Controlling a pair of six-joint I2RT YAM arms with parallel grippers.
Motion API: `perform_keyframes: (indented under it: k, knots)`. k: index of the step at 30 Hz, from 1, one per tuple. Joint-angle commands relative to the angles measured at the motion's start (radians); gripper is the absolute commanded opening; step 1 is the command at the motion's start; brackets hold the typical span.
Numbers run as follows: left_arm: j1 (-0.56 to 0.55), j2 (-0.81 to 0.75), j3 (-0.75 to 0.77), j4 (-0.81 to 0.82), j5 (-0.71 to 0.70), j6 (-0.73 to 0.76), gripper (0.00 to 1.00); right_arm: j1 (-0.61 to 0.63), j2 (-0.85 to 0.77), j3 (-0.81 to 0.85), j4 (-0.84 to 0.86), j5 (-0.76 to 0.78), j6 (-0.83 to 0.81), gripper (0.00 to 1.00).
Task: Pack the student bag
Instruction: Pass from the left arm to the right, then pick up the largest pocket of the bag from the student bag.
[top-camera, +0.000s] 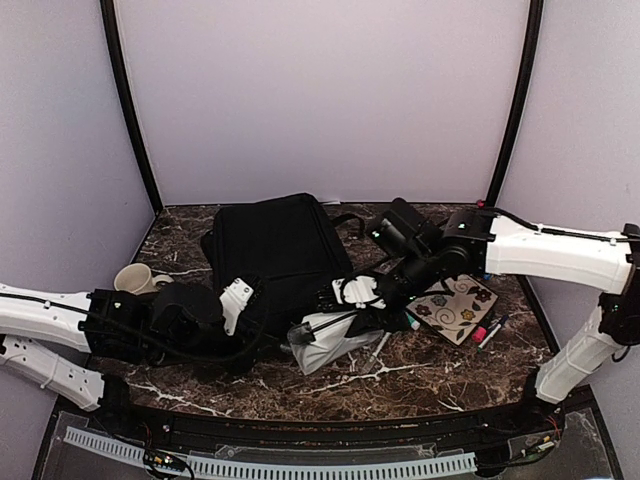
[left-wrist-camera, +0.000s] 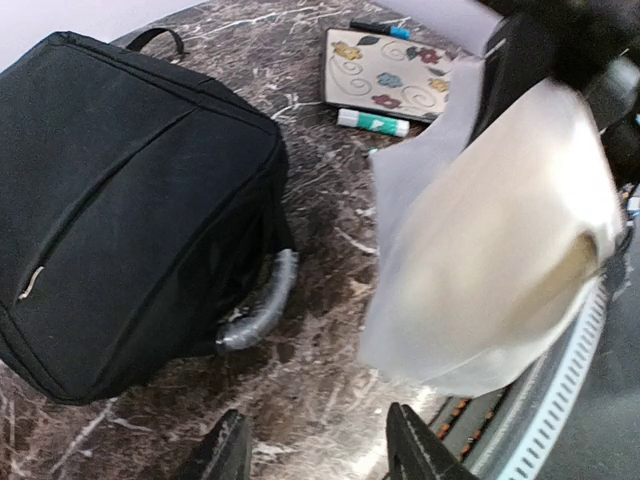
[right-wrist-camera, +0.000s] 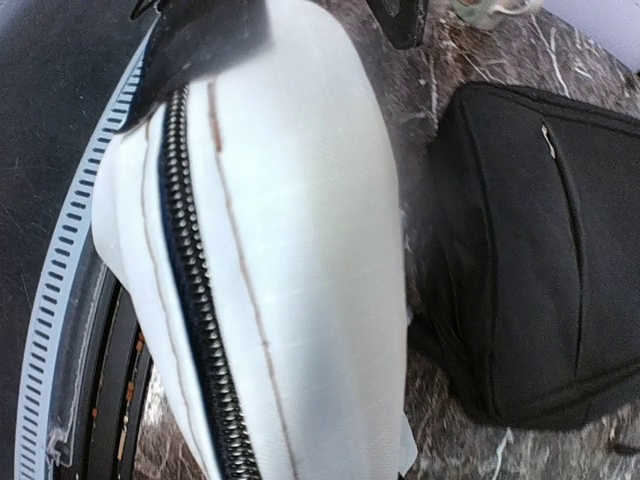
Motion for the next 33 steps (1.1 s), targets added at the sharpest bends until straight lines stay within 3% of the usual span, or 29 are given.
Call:
perform_keyframes:
  k: [1,7,14,22,31,33]
  knots:
    - [0.070,0.130,0.087,-0.113,-0.038,0.142,0.52,-0.082,-0.133,-0.064,-0.099,0.043,-0.001,0.07]
    - [0.132,0.363,0.240,-0.140,-0.077,0.302,0.61,-0.179,-0.277,-0.183,-0.209,0.081,-0.036,0.07]
    - [0.184,0.635,0.444,-0.209,-0.096,0.427,0.69,-0.191,-0.334,-0.232,-0.197,0.056,-0.005,0.07]
    - [0.260,0.783,0.529,-0.278,-0.068,0.491,0.67,-0.189,-0.336,-0.254,-0.178,-0.005,0.023,0.08]
    - [0.296,0.837,0.561,-0.242,-0.120,0.559,0.50,-0.188,-0.332,-0.250,-0.152,-0.040,0.048,0.09]
    - [0.296,0.845,0.573,-0.228,-0.159,0.575,0.54,-0.185,-0.327,-0.248,-0.150,-0.044,0.050,0.09]
